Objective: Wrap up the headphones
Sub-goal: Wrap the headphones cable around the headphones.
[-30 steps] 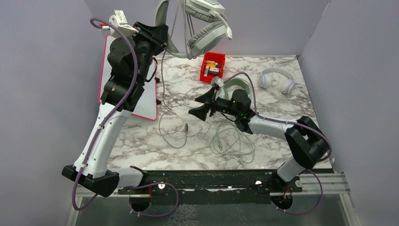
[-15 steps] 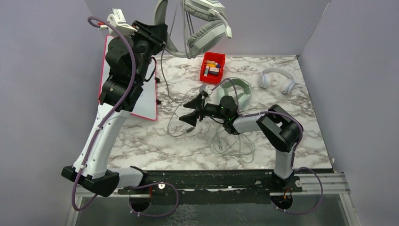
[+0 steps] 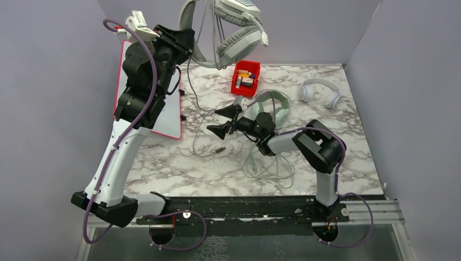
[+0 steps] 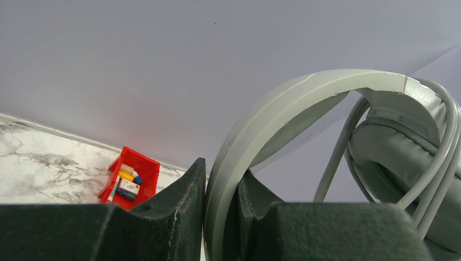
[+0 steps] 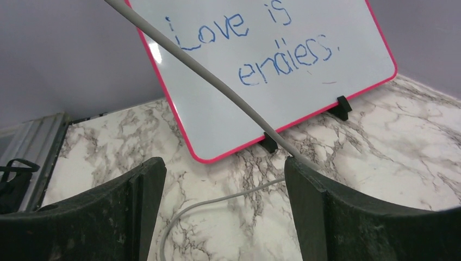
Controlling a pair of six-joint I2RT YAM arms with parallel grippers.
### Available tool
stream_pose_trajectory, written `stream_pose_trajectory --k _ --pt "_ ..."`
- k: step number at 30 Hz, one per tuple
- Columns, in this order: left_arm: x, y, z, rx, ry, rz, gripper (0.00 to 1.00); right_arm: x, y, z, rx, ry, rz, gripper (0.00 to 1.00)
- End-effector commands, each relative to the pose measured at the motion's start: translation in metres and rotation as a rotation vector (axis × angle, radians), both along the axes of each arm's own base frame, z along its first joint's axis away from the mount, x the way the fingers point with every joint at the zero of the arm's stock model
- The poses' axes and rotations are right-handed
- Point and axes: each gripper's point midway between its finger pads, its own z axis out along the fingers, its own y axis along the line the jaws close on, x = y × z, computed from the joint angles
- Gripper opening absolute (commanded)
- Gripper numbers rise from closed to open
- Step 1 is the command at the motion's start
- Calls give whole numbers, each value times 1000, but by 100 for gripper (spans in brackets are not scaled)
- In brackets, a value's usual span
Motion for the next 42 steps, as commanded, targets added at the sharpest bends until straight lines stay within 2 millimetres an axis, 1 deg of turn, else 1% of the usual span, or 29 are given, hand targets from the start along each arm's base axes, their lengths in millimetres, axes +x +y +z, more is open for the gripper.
stream_pose_trajectory --k 1,4,8,10,11,13,16,17,18,20,21,24,26,27,28,30,31,33,34,35,37,38,39,41,42 --pt "-25 6 49 -99 -130 -29 0 7 -6 9 16 -68 -72 84" --pt "-25 6 50 -97 -132 -31 0 11 -7 10 27 -38 -98 84" --pt "-26 8 51 -93 -137 -22 0 10 -16 10 23 -41 -133 84" --pt "-27 9 51 -92 -138 -18 0 11 -17 7 0 -45 -141 84" --pt "-27 9 50 -92 -138 -20 0 11 -15 5 -8 -51 -127 84" --pt "-29 9 51 -99 -140 -23 0 9 -5 10 -11 -69 -77 83" --pt "-29 9 49 -100 -136 -25 0 16 1 16 13 -66 -78 81" --pt "-31 9 50 -99 -138 -26 0 17 3 17 18 -66 -77 79" --pt "-31 10 50 -98 -136 -23 0 18 5 18 21 -66 -76 72" --pt "-32 12 51 -94 -137 -16 0 15 3 19 35 -67 -69 51" --pt "-33 14 52 -91 -140 -8 0 8 0 21 50 -75 -56 41" --pt "-31 20 52 -73 -140 29 0 -23 -19 25 89 -56 -4 20" --pt "-28 24 51 -58 -140 58 0 -43 -34 22 98 -9 21 10" --pt "-26 26 51 -55 -144 73 0 -54 -42 17 93 25 25 4" --pt "-25 28 52 -50 -147 88 0 -62 -51 13 86 50 22 1" --pt "-23 32 57 -40 -159 112 0 -71 -69 -3 53 117 -21 0" --pt "-23 33 58 -38 -163 119 0 -74 -77 -6 44 134 -41 0" --pt "-21 33 60 -40 -167 123 0 -73 -90 -17 15 171 -77 0" --pt "-22 33 61 -45 -170 122 0 -76 -94 -17 11 168 -77 0" --pt "-22 33 63 -47 -176 119 0 -82 -96 -15 13 154 -53 0" --pt "-22 33 64 -33 -178 124 0 -103 -97 -6 8 129 38 0" --pt "-21 35 63 -24 -170 134 0 -114 -95 -4 -7 126 94 0" --pt "-19 36 63 -17 -164 144 0 -122 -96 -4 -21 134 124 0" --pt "-19 39 62 -8 -163 161 0 -134 -104 -5 -22 149 138 0" --pt "-19 41 61 -4 -161 172 0 -137 -112 -6 -13 161 112 0"
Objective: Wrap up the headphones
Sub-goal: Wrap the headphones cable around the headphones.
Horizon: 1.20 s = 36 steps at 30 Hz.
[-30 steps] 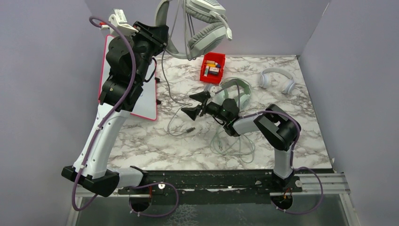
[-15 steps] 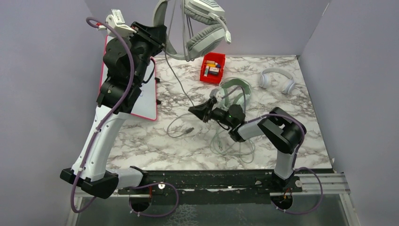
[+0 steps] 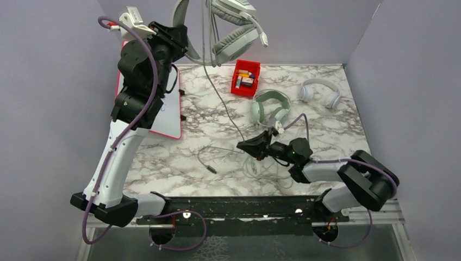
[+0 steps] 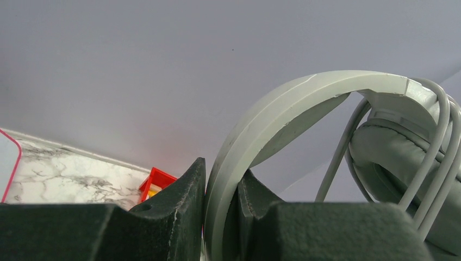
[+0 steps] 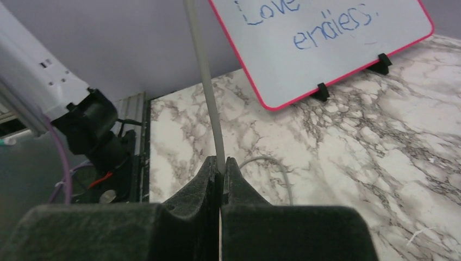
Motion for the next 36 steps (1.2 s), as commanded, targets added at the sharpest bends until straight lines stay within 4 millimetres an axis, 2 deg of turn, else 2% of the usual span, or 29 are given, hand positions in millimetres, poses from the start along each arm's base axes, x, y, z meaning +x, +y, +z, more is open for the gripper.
stream_pose_trajectory --k 1,5,8,10,12,15,17,20,23,27,33,36 --pt "-19 22 49 -81 -132 67 0 -32 -21 -16 -35 62 32 0" --pt "-20 14 45 -90 -123 24 0 -11 -31 -33 -146 62 -90 0" --pt "-20 3 41 -83 -104 -35 0 0 -45 -31 -130 65 -169 0" --pt "-24 -6 40 -75 -95 -86 0 5 -47 -31 -145 57 -184 0" --pt "-32 -16 38 -65 -90 -158 0 20 -47 -33 -177 67 -220 0" --pt "-49 -42 31 -6 -76 -324 0 47 -56 -31 -175 98 -263 0" --pt "-67 -67 21 60 -59 -495 0 67 -62 -28 -173 127 -254 0" --pt "-95 -96 -13 118 -4 -734 0 93 -68 -21 -187 147 -247 0" --pt "-109 -104 -62 179 83 -832 0 121 -80 -10 -200 152 -289 0" --pt "-112 -95 -128 322 221 -825 0 152 -94 0 -229 178 -297 0" --pt "-111 -82 -220 476 419 -813 0 181 -101 15 -314 181 -331 0" --pt "-105 -70 -254 551 491 -753 0 193 -104 26 -349 188 -358 0"
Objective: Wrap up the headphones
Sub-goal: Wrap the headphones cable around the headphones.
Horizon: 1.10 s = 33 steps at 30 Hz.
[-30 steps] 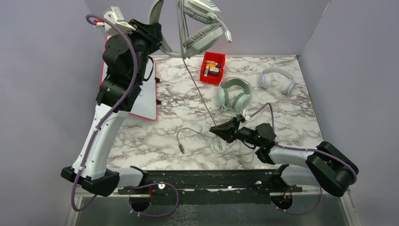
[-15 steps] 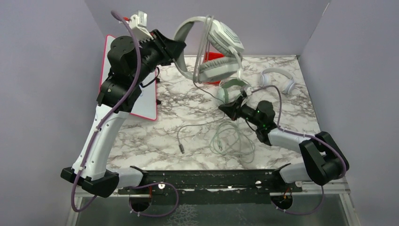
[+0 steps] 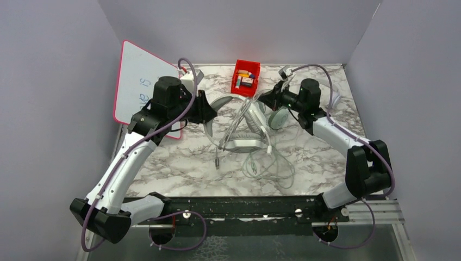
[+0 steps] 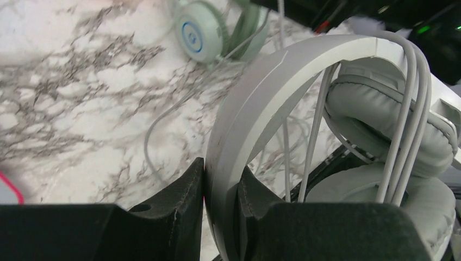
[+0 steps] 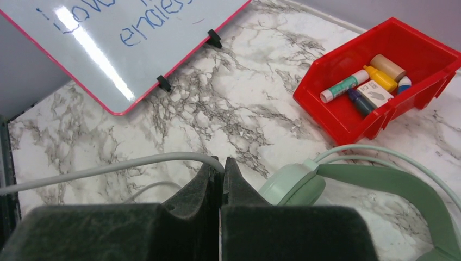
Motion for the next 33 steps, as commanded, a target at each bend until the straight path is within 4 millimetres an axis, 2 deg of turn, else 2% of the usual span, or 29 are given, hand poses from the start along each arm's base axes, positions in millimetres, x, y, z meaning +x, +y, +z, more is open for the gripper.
stream_pose_trajectory --k 1,8,12,16,21,27,33 --pt "-7 14 -34 129 -1 -5 0 16 -9 2 -92 62 -29 0" --pt "15 41 -63 302 -14 130 0 22 -8 34 -148 65 -5 0" --pt "31 51 -74 414 -30 164 0 7 0 51 -148 79 84 0" --pt "48 57 -74 494 -62 185 0 -3 6 63 -153 112 151 1" --pt "77 72 -54 584 -172 319 0 -17 14 76 -131 175 210 2" --pt "115 85 -23 701 -336 479 0 -54 43 88 -82 310 372 2" --pt "137 83 9 699 -500 571 0 -61 52 97 -2 439 369 0"
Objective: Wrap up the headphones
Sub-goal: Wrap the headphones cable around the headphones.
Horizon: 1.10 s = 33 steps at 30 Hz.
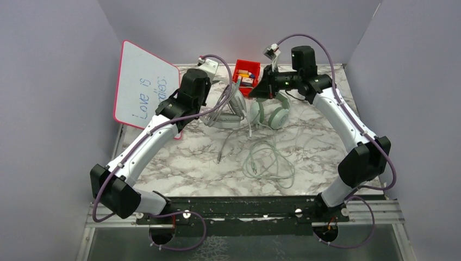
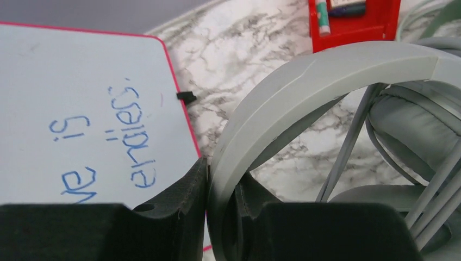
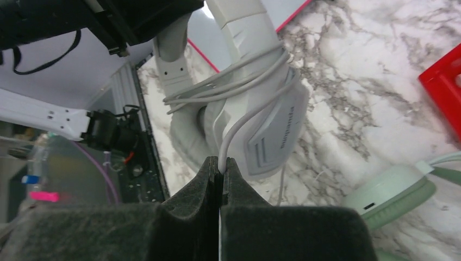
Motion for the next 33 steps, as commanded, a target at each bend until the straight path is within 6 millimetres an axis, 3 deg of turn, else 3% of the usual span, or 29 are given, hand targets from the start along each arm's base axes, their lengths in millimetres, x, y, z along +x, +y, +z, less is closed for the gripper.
stream_pose_trajectory --k 1,6,12,18,22,27,33 --pt "25 14 60 22 -266 121 0 -17 9 16 81 167 32 0" --pt "33 10 83 14 -433 138 0 -22 21 31 205 344 53 0" --pt "33 -1 86 -43 -546 93 0 -21 29 62 379 470 38 0" --pt "33 -13 73 -116 -547 56 0 -14 34 93 482 500 -1 0" --pt "35 -14 78 -233 -538 106 0 -21 47 88 458 472 -21 0" --pt "38 -18 93 -423 -482 188 0 -27 60 66 425 442 -99 0" --pt "41 -30 113 -678 -433 256 0 -24 75 53 351 283 -298 6"
